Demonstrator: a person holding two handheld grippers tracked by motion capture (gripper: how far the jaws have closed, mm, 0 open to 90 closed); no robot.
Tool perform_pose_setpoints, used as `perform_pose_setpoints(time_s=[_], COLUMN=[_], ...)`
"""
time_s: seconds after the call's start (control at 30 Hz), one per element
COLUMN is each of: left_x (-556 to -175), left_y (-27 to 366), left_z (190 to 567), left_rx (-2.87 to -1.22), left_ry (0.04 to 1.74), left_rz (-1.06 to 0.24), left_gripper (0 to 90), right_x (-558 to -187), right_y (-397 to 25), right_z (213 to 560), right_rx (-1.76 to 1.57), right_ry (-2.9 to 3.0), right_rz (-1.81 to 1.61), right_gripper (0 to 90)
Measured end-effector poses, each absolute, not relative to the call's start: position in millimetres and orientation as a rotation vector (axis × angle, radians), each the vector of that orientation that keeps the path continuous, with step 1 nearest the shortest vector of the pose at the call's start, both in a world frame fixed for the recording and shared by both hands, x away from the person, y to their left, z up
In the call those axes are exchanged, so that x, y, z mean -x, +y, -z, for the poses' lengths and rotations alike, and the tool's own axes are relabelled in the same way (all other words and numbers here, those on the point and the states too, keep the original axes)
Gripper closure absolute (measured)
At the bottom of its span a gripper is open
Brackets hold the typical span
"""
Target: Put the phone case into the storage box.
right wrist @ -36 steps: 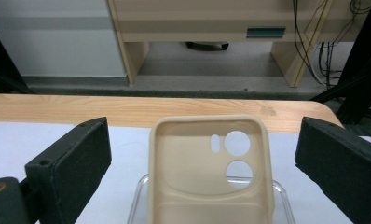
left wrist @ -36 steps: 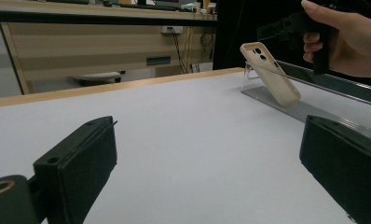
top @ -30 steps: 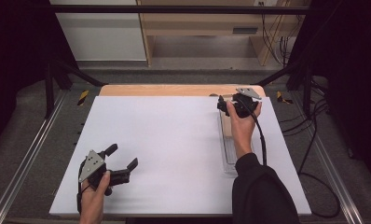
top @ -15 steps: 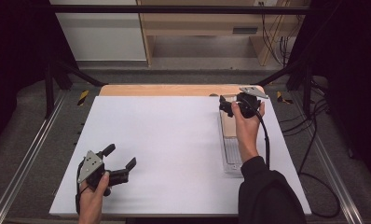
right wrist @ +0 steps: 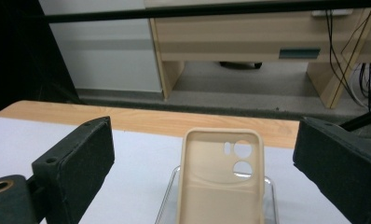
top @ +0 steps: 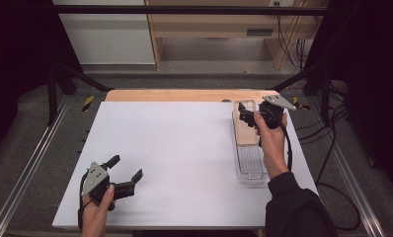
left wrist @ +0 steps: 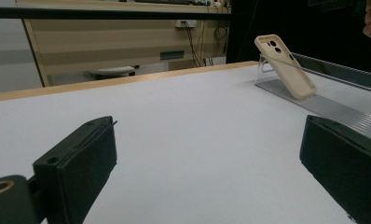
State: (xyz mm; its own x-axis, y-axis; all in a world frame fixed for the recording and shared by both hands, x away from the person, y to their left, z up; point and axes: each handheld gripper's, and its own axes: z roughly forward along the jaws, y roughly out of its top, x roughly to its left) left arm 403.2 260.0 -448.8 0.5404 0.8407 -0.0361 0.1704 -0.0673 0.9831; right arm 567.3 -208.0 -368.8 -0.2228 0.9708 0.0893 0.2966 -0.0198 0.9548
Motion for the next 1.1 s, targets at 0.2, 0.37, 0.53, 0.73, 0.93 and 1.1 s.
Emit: perform_pose_setpoints(time_s=[0.2,0.37,0.53,0.73,0.93,1.1], left_x=[-405,-404,-404,-402,-401,-401], left_y=[262,262,264,266,266,265], left_z=[449,449,448,448,449,450], left_rx=[-1.565,-1.563,-1.555,-1.545,-1.537,-1.547], left_ry=[0.910,0.920,0.932,0.942,0.957,0.954], left_rz=[-0.708,-0.723,-0.740,-0.750,-0.750,-0.750], left_gripper=[2.9,2.9,2.9,3.6,2.5,2.1], right_x=[-558,-551,-542,-533,-526,-521], right_y=[-215,-220,-223,-227,-230,-233], right_z=[364,362,359,353,350,351], right_rx=[-1.325,-1.295,-1.265,-1.242,-1.220,-1.216], right_ry=[1.557,1.562,1.574,1.590,1.608,1.621], right_rz=[-1.288,-1.304,-1.313,-1.327,-1.337,-1.338], right_gripper=[5.3,5.3,5.4,5.2,5.0,4.8])
